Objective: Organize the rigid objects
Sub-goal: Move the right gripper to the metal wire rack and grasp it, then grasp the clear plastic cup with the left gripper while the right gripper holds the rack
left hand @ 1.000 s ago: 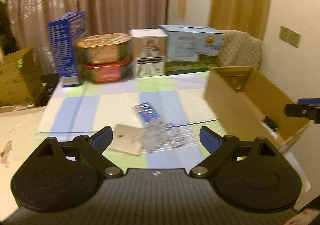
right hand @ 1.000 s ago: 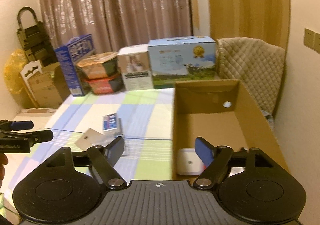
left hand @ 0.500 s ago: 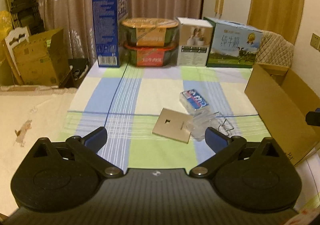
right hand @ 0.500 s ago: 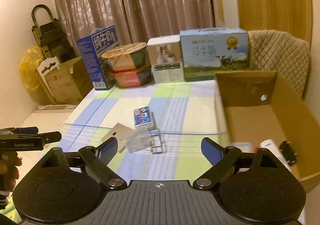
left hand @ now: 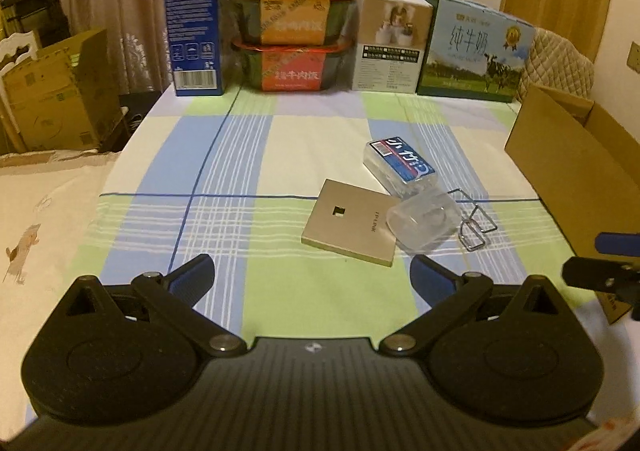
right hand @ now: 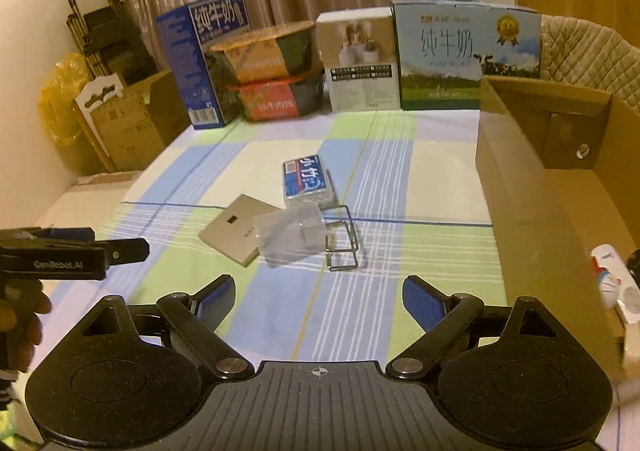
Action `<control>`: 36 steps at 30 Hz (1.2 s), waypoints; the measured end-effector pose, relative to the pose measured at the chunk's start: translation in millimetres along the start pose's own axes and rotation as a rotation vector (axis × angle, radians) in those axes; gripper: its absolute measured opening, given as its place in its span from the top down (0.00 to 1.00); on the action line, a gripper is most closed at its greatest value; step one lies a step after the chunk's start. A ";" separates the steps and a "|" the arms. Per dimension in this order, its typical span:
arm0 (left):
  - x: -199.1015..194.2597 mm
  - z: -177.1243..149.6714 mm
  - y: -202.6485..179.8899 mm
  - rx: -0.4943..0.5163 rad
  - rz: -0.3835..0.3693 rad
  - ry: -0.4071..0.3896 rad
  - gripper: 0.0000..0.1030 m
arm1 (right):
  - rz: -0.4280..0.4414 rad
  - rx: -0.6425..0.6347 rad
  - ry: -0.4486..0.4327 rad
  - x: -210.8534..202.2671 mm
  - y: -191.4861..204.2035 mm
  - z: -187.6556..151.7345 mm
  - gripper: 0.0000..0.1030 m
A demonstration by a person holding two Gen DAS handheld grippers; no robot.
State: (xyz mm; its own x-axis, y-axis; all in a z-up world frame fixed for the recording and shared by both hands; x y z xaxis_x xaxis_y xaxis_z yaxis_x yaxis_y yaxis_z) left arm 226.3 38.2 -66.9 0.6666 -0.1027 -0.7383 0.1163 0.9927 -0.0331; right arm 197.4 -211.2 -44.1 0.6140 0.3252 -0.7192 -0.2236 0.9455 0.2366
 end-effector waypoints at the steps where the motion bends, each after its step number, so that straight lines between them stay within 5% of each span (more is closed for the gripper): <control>1: 4.0 3.2 0.2 0.007 0.003 -0.005 0.01 | -0.003 -0.001 0.003 7.2 -1.4 -0.6 0.15; 11: 35.8 27.8 2.6 0.009 0.013 -0.015 0.01 | 0.014 -0.063 0.028 68.5 -8.4 12.6 0.17; 28: 54.1 29.5 -9.8 0.041 -0.014 0.010 0.01 | 0.002 -0.106 0.084 129.9 -25.2 24.3 0.73; 36: 56.4 25.9 -7.7 0.060 -0.017 0.028 0.01 | 0.005 -0.138 0.099 112.0 -9.9 17.8 0.74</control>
State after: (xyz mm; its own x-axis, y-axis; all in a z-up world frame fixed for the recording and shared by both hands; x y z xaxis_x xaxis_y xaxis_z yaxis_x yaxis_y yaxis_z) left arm 282.0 23.1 -90.9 0.6435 -0.1165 -0.7565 0.1719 0.9851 -0.0056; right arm 281.9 -183.9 -115.3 0.5366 0.3200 -0.7808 -0.3325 0.9306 0.1529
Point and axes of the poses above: each gripper's, at about its wrist camera, not at the fingertips, and x roughly the way its jaws point, y to its left, z to its top, the point moved 4 cm from there along x, roughly the way its jaws point, and after that the axes turned 4 degrees about y, right-handed, at the moved point
